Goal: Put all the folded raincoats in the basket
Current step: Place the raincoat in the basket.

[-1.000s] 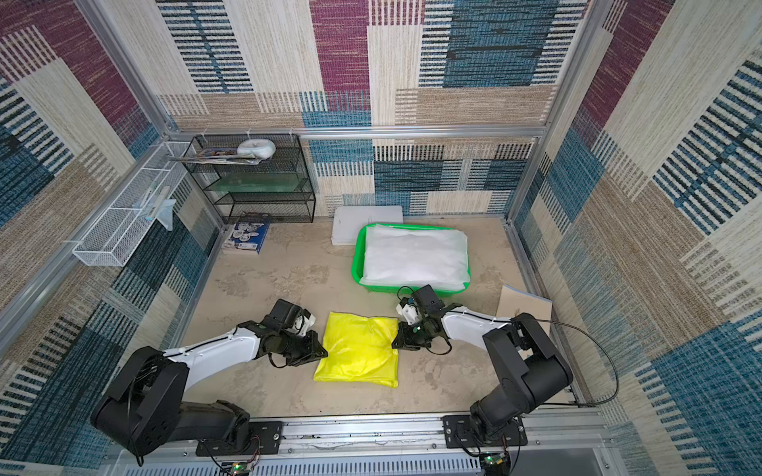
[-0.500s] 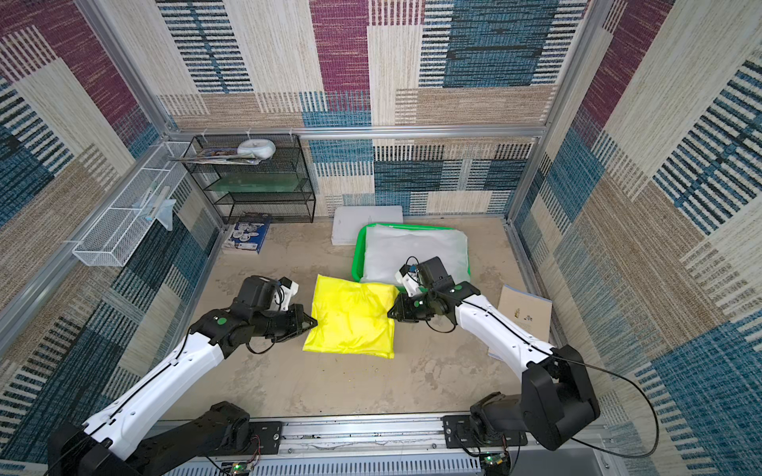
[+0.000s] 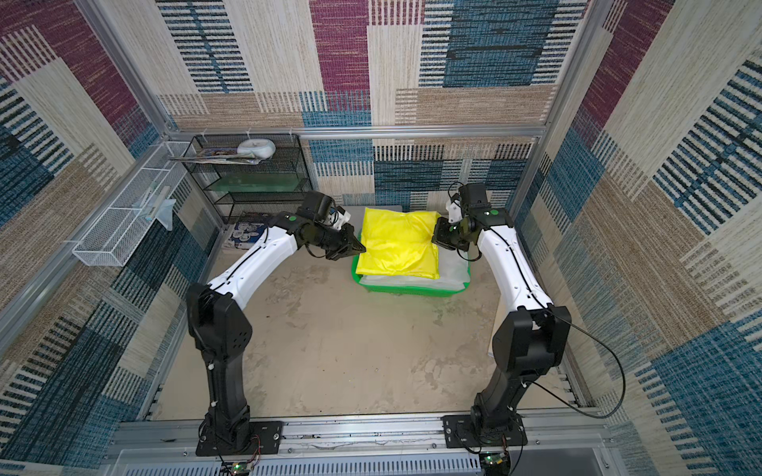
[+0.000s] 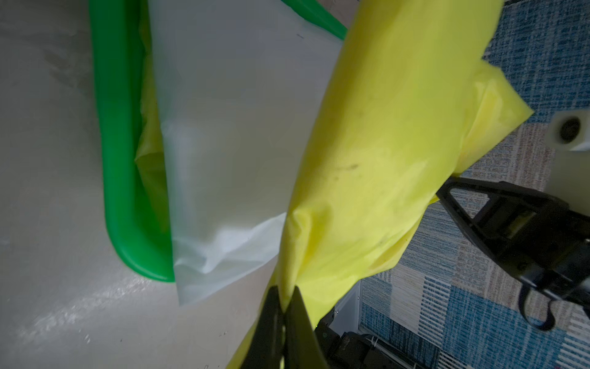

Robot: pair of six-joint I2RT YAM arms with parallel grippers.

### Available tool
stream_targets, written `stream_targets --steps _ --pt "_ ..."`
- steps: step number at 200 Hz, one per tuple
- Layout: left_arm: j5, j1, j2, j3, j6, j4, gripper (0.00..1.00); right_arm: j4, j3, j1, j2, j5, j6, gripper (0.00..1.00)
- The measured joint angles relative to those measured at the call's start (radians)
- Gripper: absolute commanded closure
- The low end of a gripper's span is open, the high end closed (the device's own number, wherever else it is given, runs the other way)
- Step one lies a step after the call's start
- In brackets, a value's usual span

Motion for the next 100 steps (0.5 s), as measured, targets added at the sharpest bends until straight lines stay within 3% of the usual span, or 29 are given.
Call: stream_targets --steps 23,38,100 --pt "0.032 -0.015 0.203 0.264 -0.002 -0.073 1.00 -0.044 0.073 -0.051 0.105 -0.001 -0.027 1.00" --pt "0.043 -0.024 0.282 0.356 -0.010 -0.111 1.00 -0.068 0.113 -0.074 0.169 -0.008 -0.043 1.00" --pt "0.053 -0.037 0.351 0.358 -0.036 -0.157 1.00 -0.117 0.139 -0.097 0.240 -0.021 -0.074 1.00"
